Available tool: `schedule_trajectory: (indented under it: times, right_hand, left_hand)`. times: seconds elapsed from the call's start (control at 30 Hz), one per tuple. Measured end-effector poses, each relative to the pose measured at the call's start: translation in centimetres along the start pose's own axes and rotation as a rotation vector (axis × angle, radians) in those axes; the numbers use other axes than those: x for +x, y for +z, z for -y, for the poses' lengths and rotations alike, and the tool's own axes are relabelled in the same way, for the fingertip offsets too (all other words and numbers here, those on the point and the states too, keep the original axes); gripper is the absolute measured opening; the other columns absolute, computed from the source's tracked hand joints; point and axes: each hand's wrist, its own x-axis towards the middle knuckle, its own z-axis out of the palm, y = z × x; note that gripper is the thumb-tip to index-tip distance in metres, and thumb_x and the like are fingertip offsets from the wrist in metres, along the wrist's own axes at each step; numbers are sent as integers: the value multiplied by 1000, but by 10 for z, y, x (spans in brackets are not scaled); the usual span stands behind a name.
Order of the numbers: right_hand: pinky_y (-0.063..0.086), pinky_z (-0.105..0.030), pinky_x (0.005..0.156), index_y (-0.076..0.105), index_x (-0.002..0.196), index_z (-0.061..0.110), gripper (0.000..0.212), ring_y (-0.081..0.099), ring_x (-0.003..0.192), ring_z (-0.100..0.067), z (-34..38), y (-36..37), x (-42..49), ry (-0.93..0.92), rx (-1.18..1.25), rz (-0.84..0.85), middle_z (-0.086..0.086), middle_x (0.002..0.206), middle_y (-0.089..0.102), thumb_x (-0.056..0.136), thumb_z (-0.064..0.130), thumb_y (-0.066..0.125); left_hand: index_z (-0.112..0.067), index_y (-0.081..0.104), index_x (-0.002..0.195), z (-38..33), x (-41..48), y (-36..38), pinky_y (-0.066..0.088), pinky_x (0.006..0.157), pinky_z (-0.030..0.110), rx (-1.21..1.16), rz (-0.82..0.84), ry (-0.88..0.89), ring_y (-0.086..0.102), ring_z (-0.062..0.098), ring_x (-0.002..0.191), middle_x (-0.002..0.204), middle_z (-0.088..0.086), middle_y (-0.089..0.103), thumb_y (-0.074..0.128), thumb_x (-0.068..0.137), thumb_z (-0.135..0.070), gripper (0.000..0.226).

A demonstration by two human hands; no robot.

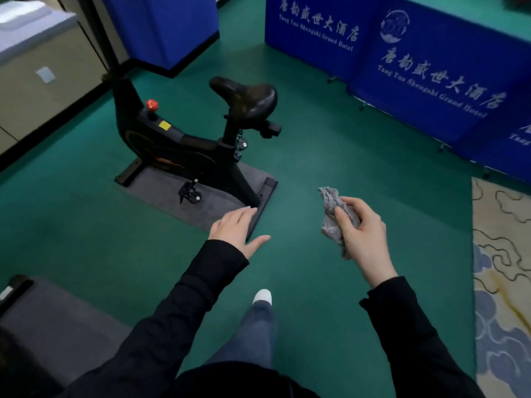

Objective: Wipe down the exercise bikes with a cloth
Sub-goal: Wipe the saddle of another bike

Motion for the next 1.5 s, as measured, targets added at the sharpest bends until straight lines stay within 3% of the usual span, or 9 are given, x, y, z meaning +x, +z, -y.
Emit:
schedule_trajectory:
  times: [0.07, 0.17, 0.6, 0.9, 1.07, 1.17, 1.27, 1.5]
  right_hand:
    - [49, -31, 39, 63, 104, 25, 13, 53, 43, -18, 7, 10, 33, 15, -20, 54, 2, 74, 66, 92, 25, 58]
    - [43, -30, 30, 62, 103, 28, 12, 47, 35, -17, 13, 22, 74, 32, -20, 85, 2, 69, 64, 92, 26, 58]
    - [44, -36, 28, 62, 103, 29, 13, 51, 40, -25, -1, 35, 198, 62, -35, 262, -5, 69, 63, 92, 27, 57]
    - [45, -38, 29, 63, 99, 32, 12, 48, 42, -15, -37, -53, 319, 32, -3, 322, 0, 73, 63, 91, 25, 58]
    - [43, -24, 32, 64, 101, 30, 12, 55, 51, -13, -49, -85, 375, -5, -17, 342, 1, 82, 66, 91, 26, 58]
    - [43, -25, 31, 64, 102, 30, 12, 52, 45, -15, -49, -82, 397, -27, -13, 397, -2, 79, 65, 91, 27, 58]
    - [44, -27, 31, 62, 101, 31, 11, 48, 40, -6, -44, -67, 416, -71, -32, 462, -1, 77, 65, 92, 26, 58]
    - [50, -28, 41, 62, 107, 27, 15, 53, 46, -8, -16, -3, 462, -184, -66, 622, 6, 81, 65, 93, 27, 57]
  left_hand:
    - [-25, 24, 146, 0, 35, -1, 17, 112, 33, 2, 30, -18, 18, 12, 141, 153, -6, 25, 45, 88, -59, 70]
    - [-24, 23, 146, 1, 77, -4, 15, 113, 33, 6, 59, -36, 15, 12, 142, 154, -6, 23, 44, 89, -59, 70]
    - [-22, 24, 146, 3, 156, -7, 16, 114, 36, -25, 93, -267, 14, 14, 143, 154, -4, 24, 43, 89, -59, 70]
    - [-21, 22, 146, -105, 242, 16, 17, 114, 36, -49, 25, -401, 16, 15, 143, 152, -2, 30, 41, 89, -60, 71]
    - [-21, 22, 146, -157, 282, 26, 17, 112, 35, -92, -38, -403, 17, 15, 142, 152, 0, 30, 42, 89, -60, 72]
    - [-22, 22, 146, -161, 289, 26, 17, 112, 36, -111, -80, -474, 17, 15, 142, 152, 0, 30, 43, 89, -60, 72]
    - [-22, 21, 147, -151, 290, 23, 20, 113, 37, -131, -110, -571, 19, 17, 142, 152, 1, 29, 44, 88, -59, 73]
    - [-21, 21, 147, -112, 305, 17, 23, 111, 38, -234, -210, -781, 23, 20, 140, 151, 4, 30, 49, 85, -60, 79]
